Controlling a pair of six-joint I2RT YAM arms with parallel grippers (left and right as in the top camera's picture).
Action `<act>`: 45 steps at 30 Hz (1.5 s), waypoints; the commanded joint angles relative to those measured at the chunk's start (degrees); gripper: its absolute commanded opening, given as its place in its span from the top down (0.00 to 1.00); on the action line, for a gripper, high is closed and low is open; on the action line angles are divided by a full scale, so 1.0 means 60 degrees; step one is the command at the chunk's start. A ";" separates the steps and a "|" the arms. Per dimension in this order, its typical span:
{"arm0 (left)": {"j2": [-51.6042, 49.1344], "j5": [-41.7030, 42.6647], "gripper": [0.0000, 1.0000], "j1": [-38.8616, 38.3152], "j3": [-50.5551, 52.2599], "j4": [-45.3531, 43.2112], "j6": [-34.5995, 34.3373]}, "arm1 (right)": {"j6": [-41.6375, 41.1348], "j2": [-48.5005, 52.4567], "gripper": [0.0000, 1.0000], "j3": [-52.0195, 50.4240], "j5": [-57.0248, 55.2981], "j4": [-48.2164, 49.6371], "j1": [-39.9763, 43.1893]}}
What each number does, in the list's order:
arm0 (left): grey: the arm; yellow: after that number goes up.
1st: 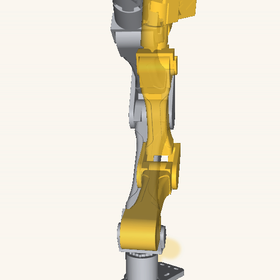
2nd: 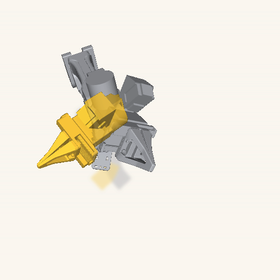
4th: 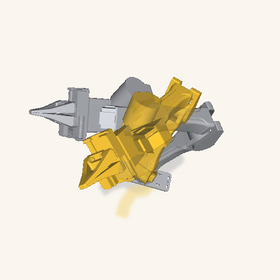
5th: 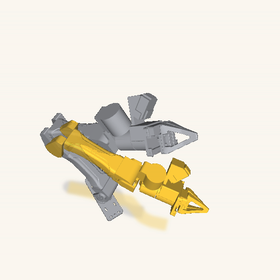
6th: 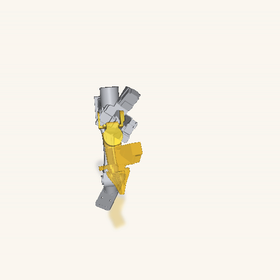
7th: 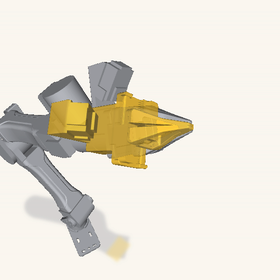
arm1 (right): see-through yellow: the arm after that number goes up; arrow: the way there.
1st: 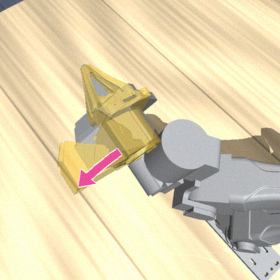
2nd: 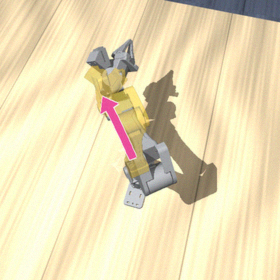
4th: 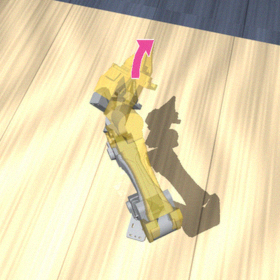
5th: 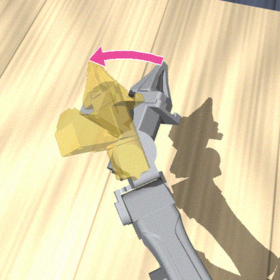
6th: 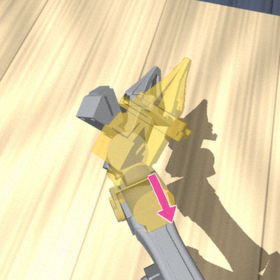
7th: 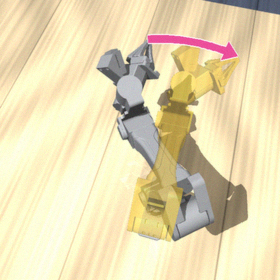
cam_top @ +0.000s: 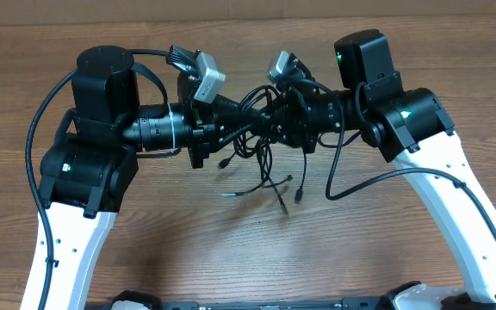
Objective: Untangle cables
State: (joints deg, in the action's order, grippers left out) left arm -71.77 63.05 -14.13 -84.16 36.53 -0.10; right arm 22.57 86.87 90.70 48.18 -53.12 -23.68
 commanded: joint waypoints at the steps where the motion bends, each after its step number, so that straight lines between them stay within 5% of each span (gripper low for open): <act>1: 0.0219 0.0237 0.96 0.0051 -0.0127 -0.0076 -0.0022 | 0.0029 0.0062 0.96 0.0066 0.0288 -0.0240 -0.0044; 7: 0.0219 -0.2055 0.96 0.0051 -0.0127 0.0608 -0.0113 | -0.0004 0.0058 0.96 0.0069 0.0346 -0.1053 0.0004; 12: 0.0215 -0.5300 0.94 0.0055 -0.0127 0.1668 -0.1268 | -0.0036 0.0058 0.96 0.0066 0.0412 -0.1698 0.0102; 16: 0.0215 -0.6517 0.64 0.0058 -0.0127 0.2055 -0.1741 | -0.0040 0.0058 0.96 0.0066 0.0790 -0.1927 0.0102; 17: 0.0215 -0.6513 0.37 0.0058 -0.0127 0.2076 -0.1741 | -0.0055 0.0058 0.96 0.0066 0.0841 -0.1927 0.0102; 18: 0.0215 -0.6495 0.23 0.0058 -0.0127 0.2091 -0.1741 | -0.0157 0.0058 0.96 0.0069 0.0845 -0.1923 0.0102; 22: 0.0215 -0.5967 0.00 0.0058 -0.0127 0.2146 -0.1738 | -0.0299 0.0058 0.96 0.0066 0.0841 -0.1891 0.0102; 26: 0.0215 -0.5173 0.00 0.0058 -0.0127 0.2466 -0.1985 | -0.1191 0.0058 0.96 0.0069 0.0506 -0.1552 0.0120; 32: 0.0215 -0.5107 0.00 0.0055 -0.0127 0.3166 -0.3759 | -0.4586 0.0058 0.96 0.0066 -0.0841 -0.0120 0.0448; 36: 0.0215 -0.4528 0.00 0.0055 -0.0127 0.3104 -0.3785 | -0.6360 0.0058 0.96 0.0066 -0.1829 0.0535 0.0630; 45: 0.0189 -0.4608 0.00 0.0036 -0.0127 0.2936 -0.4473 | -0.7781 0.0058 0.96 0.0066 -0.1810 0.1126 0.0521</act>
State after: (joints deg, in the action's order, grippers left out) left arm -71.46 34.74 -14.11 -84.16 54.92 -23.33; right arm -18.70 87.09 90.63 37.43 -47.16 -19.84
